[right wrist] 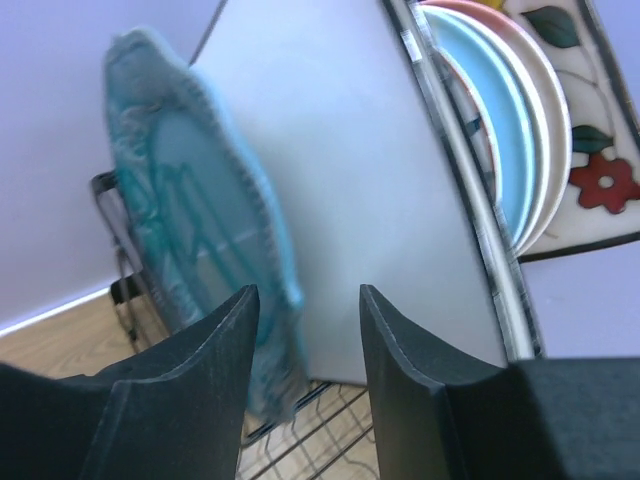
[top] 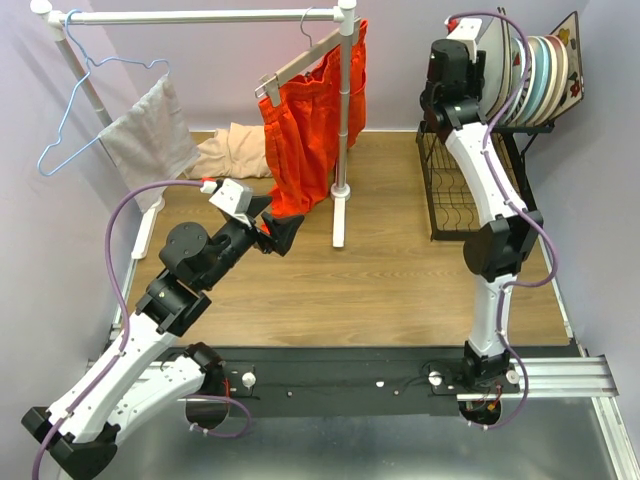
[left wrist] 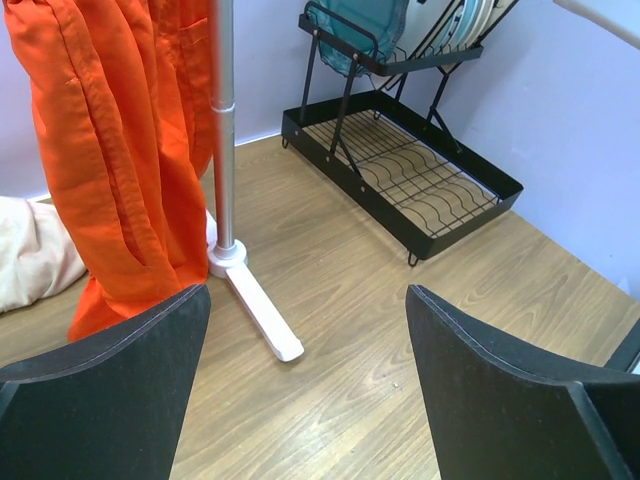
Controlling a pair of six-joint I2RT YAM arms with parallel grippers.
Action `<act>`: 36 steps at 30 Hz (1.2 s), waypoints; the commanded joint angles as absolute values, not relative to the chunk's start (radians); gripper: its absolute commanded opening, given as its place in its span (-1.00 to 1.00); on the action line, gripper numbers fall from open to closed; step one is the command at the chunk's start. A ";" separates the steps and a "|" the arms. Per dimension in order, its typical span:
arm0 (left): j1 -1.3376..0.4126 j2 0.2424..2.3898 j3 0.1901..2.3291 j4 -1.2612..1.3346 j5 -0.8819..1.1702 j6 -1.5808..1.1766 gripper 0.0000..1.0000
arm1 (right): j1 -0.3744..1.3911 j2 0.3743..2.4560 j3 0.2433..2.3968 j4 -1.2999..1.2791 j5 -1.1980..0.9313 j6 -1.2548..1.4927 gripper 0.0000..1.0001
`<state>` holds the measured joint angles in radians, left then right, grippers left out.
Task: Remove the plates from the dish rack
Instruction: Unload the plate from the dish rack.
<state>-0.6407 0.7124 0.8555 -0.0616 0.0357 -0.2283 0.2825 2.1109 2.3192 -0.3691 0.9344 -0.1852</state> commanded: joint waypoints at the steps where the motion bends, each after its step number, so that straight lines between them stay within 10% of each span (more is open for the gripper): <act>1: -0.632 0.715 0.845 -0.060 0.022 -0.224 0.77 | 0.261 2.128 2.338 -0.316 0.893 -0.201 0.02; 36: -0.606 0.724 0.844 -0.066 0.021 -0.222 0.75 | 0.222 2.230 2.372 -0.252 0.848 -0.238 -0.32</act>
